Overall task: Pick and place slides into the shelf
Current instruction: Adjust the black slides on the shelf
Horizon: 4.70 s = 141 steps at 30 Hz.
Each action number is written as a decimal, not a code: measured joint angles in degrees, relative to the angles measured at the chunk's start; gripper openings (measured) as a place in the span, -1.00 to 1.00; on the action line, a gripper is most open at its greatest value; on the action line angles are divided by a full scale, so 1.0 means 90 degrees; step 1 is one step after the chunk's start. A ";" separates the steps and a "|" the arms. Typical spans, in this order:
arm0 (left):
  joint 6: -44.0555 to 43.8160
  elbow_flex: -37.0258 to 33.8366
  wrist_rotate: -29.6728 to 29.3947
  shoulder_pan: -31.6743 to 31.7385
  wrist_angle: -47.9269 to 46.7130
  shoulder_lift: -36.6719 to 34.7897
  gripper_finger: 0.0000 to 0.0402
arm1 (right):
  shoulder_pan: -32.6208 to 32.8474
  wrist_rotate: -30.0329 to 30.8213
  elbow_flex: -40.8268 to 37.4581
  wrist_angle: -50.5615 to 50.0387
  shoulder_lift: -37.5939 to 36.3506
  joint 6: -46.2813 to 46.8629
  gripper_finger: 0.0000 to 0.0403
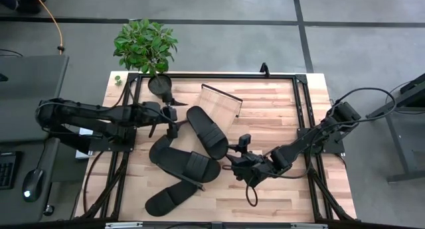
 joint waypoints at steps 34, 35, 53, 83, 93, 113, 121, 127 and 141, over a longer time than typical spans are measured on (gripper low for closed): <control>-0.0331 0.0000 -0.0109 -0.0005 -0.0094 -0.0825 0.51 | -0.0012 0.0402 0.0005 0.0501 0.0486 -0.0867 -0.77; -0.0331 0.0000 -0.0109 -0.0005 -0.0094 -0.0825 0.51 | -0.0013 0.0414 0.0005 0.0500 0.0486 -0.0869 -0.82; -0.0326 0.0000 -0.0104 -0.0002 -0.0092 -0.0825 0.51 | -0.0163 0.0489 0.0005 -0.0446 -0.0296 -0.1564 -0.88; -0.0150 0.0000 -0.0669 0.0000 -0.0576 -0.0842 0.51 | -0.0811 -0.1454 0.0005 -0.0373 -0.1309 -0.3451 -0.97; 0.0042 0.0002 -0.0185 -0.0002 -0.0475 -0.0944 0.51 | -0.0794 -0.1638 0.0005 0.0005 -0.1659 -0.3580 -0.97; 0.0228 0.0002 0.1064 -0.0002 -0.0049 -0.0941 0.51 | -0.0797 -0.2302 0.0005 0.0869 -0.1666 -0.4088 -0.97; 0.0226 0.0002 0.1290 0.0000 0.0044 -0.0941 0.40 | -0.0796 -0.2285 0.0005 0.0865 -0.1666 -0.3984 -0.97; 0.0275 0.0002 0.1384 0.0002 0.0044 -0.0941 -0.08 | -0.0792 -0.2302 0.0005 0.0882 -0.1668 -0.3964 -0.97; 0.0422 -0.0007 0.1433 -0.0004 -0.0056 -0.1300 -0.59 | -0.0985 -0.0268 0.0012 0.1025 -0.1943 -0.3556 -0.44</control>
